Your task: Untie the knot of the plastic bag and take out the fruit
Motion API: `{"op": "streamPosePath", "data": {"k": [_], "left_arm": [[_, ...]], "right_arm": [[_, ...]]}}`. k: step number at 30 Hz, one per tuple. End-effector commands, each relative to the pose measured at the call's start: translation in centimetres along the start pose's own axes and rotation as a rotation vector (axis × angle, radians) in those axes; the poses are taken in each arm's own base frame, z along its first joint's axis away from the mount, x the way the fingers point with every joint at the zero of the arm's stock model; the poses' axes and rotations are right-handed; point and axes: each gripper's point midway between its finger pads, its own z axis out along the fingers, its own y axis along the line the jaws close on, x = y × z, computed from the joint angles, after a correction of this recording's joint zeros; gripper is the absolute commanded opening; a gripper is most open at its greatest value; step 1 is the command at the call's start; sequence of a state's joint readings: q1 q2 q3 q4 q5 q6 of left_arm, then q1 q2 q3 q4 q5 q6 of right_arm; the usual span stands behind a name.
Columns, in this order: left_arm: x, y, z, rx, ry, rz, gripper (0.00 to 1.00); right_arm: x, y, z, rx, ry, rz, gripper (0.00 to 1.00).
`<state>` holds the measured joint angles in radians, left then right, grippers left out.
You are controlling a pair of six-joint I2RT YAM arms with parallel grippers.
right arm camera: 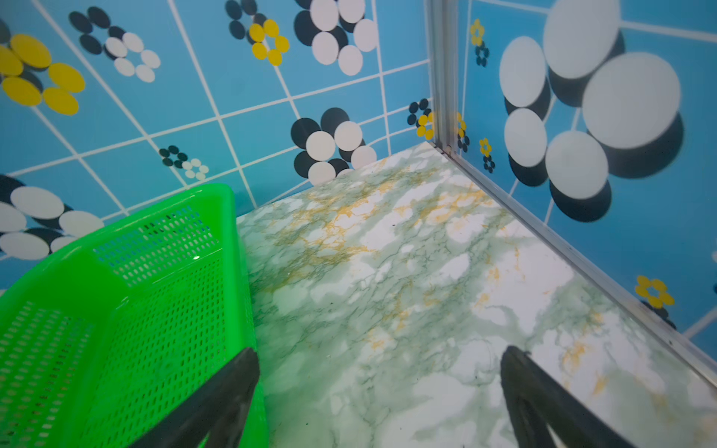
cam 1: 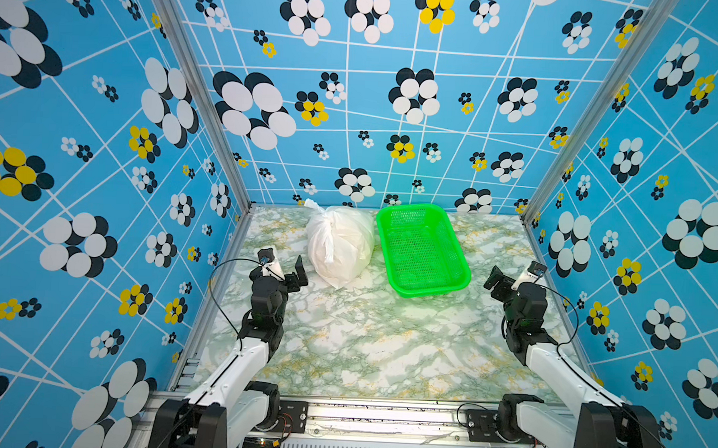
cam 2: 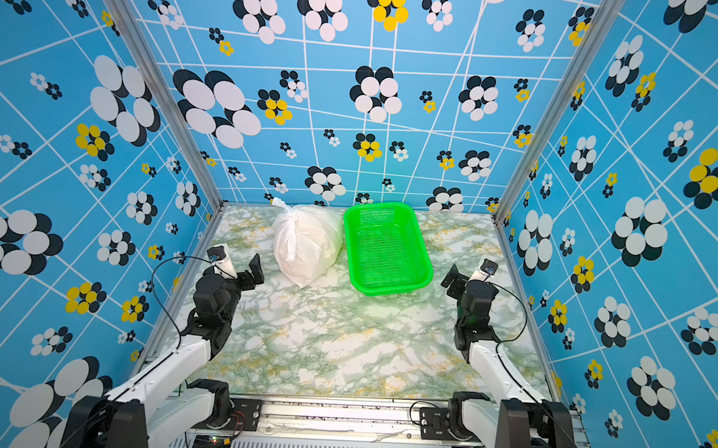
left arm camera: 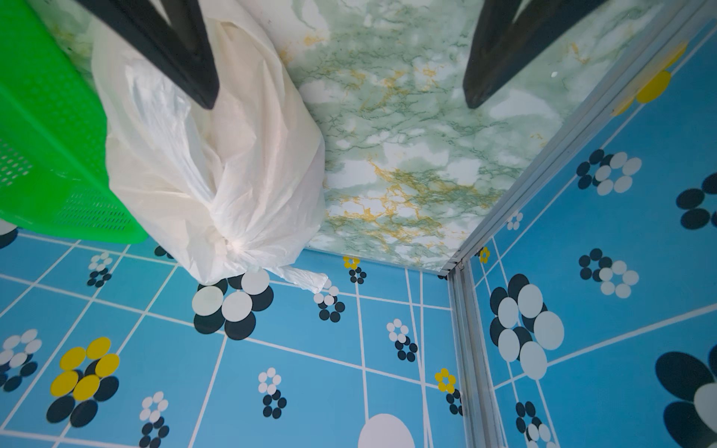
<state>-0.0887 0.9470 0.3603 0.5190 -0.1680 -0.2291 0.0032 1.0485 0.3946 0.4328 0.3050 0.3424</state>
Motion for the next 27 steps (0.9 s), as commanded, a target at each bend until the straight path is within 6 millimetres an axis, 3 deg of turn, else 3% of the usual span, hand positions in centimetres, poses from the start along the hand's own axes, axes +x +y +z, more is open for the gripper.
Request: {"op": "streamPosePath", "data": {"k": [1,3,5,9,14,18,24,27], "left_arm": [[1.8,-1.1,-1.6,0.049,0.156,-0.148,0.99],[0.9,-1.0,-2.2,0.045,0.129,-0.182,0.99],[0.7,0.8,-2.8,-0.032,0.117,-0.262,0.99],[-1.2,-1.5,-3.5,0.142,0.043,-0.271,0.99],[-0.7,-2.0,-3.5,0.188,0.035,-0.343,0.99],[-0.1,-3.8,-3.0,0.263,0.092,-0.320,0.99],[2.9,-8.9,-1.8,0.359,0.174,-0.155,0.95],[4.6,-11.9,-1.4,0.370,0.211,-0.021,0.95]], "right_arm": [[2.0,-2.4,-1.3,0.117,0.085,0.128,0.99],[1.4,-0.1,-2.1,-0.047,0.068,0.130,0.99],[-0.3,3.3,-3.5,-0.251,0.023,0.147,0.99],[-3.5,9.8,-6.5,-0.507,0.033,0.067,0.99],[-2.2,16.7,-10.8,-0.724,0.112,-0.054,0.99],[-0.3,21.6,-14.6,-0.883,0.111,-0.166,0.99],[2.0,26.8,-16.2,-0.967,0.170,-0.265,0.99],[3.0,27.9,-15.9,-0.971,0.191,-0.298,0.99]]}}
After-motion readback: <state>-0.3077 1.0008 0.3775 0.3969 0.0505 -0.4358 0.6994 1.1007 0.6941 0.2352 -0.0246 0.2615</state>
